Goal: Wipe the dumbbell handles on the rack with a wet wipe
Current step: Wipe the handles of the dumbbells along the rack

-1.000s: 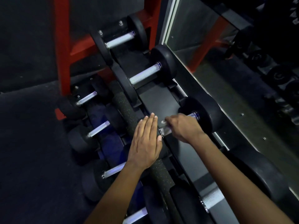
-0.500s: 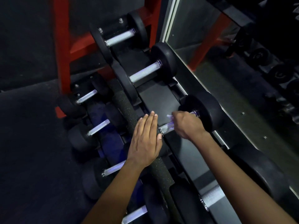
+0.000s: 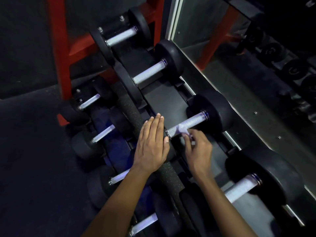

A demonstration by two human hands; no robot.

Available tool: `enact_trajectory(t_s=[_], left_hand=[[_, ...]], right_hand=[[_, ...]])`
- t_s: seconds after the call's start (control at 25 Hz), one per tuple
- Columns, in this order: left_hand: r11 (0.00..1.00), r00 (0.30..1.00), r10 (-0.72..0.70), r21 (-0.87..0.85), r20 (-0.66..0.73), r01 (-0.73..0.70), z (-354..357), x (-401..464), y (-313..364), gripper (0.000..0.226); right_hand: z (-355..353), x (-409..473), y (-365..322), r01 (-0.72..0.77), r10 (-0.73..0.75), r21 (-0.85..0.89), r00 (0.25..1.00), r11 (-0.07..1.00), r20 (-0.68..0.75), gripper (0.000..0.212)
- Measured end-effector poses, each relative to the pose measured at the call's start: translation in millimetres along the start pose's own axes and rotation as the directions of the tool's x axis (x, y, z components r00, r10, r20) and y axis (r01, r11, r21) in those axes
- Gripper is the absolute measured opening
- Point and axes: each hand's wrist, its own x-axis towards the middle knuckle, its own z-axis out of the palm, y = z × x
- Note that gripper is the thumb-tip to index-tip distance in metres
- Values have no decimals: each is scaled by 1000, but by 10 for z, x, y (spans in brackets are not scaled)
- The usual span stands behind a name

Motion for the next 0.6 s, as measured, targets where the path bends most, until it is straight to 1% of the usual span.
enact_trajectory(t_s=[0.12, 0.2, 0.24, 0.32, 0.4, 0.48, 0.6], left_hand=[[1000, 1000, 8, 6, 2, -8, -7, 0, 3, 55], [1000, 1000, 7, 9, 7, -7, -7, 2, 6, 55], [1000, 1000, 6, 9, 11, -6, -5, 0, 4, 55], [1000, 1000, 5, 15, 16, -5, -2, -3, 0, 56], [1000, 1000, 5, 13, 16, -5, -1, -2, -1, 55], [1000, 1000, 8, 4, 12, -8, 2, 0, -3, 55], [1000, 1000, 7, -5, 7, -7, 0, 5, -1, 55]], right_hand=[[146, -74, 42, -2, -6, 34, 977, 999, 213, 15], [196, -63, 31, -63, 61, -4, 963, 998, 262, 15], [206, -52, 30, -103, 106, -23, 963, 994, 246, 15], [187, -17, 53, -154, 154, -13, 973, 988, 171, 14], [121, 76, 118, -179, 177, 22, 982, 984, 62, 17], [31, 220, 208, -206, 206, -1, 978, 979, -34, 18], [-89, 393, 315, -200, 192, -65, 975, 978, -108, 16]])
